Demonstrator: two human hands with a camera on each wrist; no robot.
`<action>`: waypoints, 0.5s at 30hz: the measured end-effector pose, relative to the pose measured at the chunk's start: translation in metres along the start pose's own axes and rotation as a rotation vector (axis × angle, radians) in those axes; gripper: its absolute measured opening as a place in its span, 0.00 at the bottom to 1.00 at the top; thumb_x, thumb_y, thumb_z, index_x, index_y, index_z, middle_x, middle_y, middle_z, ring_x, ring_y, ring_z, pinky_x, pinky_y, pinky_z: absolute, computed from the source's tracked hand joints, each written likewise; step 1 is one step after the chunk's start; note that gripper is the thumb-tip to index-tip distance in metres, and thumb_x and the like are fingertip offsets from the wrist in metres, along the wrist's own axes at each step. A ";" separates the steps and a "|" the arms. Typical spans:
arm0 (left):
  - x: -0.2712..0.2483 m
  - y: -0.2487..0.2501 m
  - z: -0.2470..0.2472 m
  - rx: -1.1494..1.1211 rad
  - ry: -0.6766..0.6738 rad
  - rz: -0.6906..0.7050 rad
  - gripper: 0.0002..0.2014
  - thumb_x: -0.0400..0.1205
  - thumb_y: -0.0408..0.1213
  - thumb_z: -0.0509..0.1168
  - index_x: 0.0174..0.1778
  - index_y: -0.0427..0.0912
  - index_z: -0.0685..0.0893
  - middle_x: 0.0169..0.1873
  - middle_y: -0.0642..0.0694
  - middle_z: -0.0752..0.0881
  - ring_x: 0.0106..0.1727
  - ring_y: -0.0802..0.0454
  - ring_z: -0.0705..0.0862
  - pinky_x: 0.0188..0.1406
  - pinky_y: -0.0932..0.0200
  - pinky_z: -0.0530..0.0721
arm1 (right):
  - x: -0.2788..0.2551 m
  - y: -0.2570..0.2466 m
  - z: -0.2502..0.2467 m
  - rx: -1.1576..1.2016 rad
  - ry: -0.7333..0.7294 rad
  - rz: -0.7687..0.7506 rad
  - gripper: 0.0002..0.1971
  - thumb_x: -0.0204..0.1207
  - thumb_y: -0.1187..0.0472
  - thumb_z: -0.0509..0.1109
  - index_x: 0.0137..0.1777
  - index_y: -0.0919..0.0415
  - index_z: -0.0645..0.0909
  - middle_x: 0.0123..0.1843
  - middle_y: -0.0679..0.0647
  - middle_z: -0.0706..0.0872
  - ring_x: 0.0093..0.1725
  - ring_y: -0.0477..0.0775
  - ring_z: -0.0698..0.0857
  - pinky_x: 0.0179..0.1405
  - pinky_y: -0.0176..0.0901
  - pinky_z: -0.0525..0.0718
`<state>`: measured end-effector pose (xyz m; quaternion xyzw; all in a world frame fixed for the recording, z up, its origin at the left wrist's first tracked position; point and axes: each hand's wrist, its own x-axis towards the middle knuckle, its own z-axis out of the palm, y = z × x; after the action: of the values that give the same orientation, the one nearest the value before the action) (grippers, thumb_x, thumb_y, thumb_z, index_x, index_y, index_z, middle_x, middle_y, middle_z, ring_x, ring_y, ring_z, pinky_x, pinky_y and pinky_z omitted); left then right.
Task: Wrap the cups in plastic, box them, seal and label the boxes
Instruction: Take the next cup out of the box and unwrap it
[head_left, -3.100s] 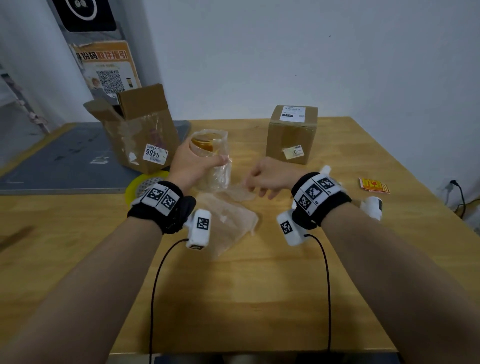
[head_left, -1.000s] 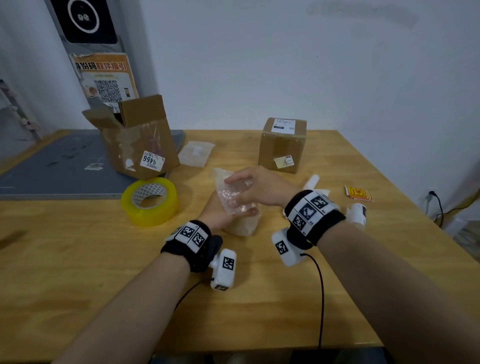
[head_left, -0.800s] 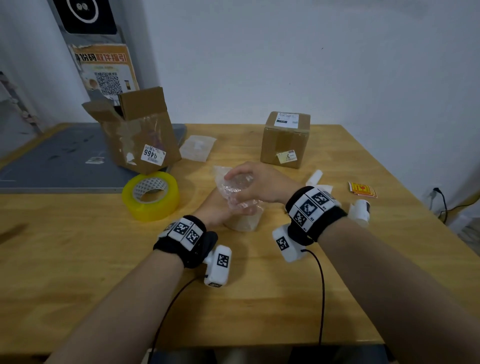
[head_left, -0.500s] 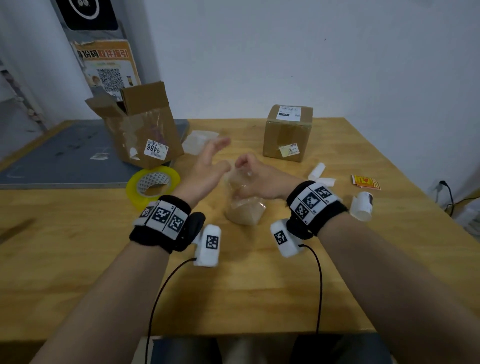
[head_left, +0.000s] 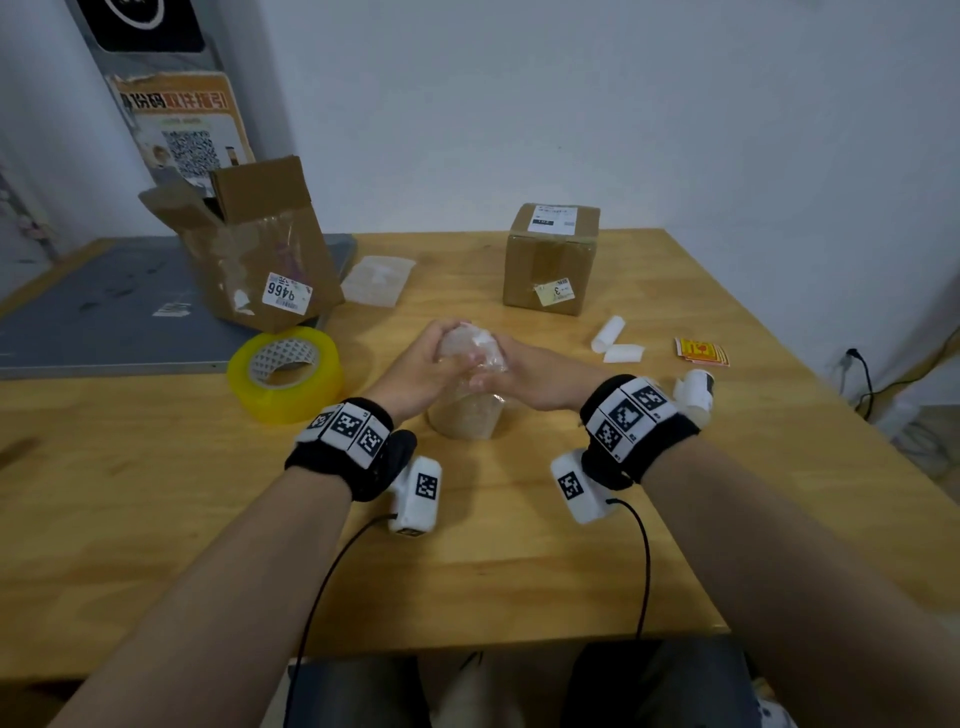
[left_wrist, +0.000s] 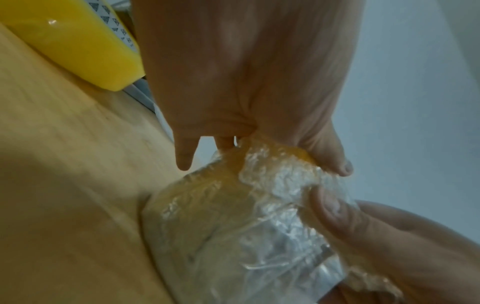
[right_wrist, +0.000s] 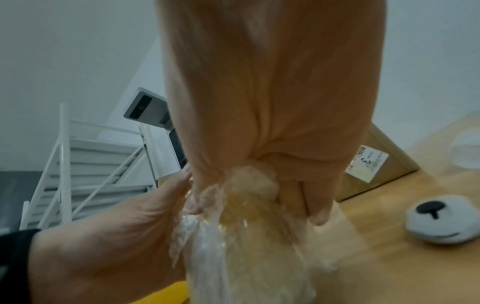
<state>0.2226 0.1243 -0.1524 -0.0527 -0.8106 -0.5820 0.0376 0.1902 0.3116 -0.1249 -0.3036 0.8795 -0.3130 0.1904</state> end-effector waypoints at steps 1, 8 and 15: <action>0.001 -0.002 0.000 0.013 0.003 -0.001 0.22 0.85 0.38 0.72 0.73 0.46 0.74 0.57 0.52 0.84 0.58 0.53 0.85 0.53 0.65 0.85 | -0.003 0.000 -0.001 -0.044 -0.011 -0.010 0.26 0.85 0.44 0.69 0.77 0.58 0.76 0.65 0.55 0.88 0.61 0.53 0.86 0.64 0.46 0.83; -0.001 -0.006 0.004 0.077 0.052 -0.033 0.49 0.59 0.57 0.87 0.74 0.48 0.74 0.62 0.52 0.86 0.62 0.55 0.87 0.61 0.56 0.86 | 0.004 0.006 0.001 -0.283 0.015 0.054 0.17 0.90 0.48 0.61 0.56 0.62 0.84 0.53 0.59 0.90 0.52 0.61 0.87 0.52 0.52 0.85; -0.003 -0.007 0.020 0.024 0.211 -0.068 0.48 0.56 0.59 0.86 0.70 0.50 0.74 0.61 0.52 0.85 0.60 0.56 0.86 0.61 0.56 0.87 | 0.008 0.007 0.022 -0.296 -0.166 0.037 0.24 0.92 0.50 0.54 0.85 0.54 0.68 0.85 0.63 0.66 0.85 0.67 0.62 0.86 0.64 0.59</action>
<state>0.2246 0.1411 -0.1661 0.0369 -0.8103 -0.5757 0.1033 0.1928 0.3009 -0.1463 -0.3369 0.9027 -0.1505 0.2214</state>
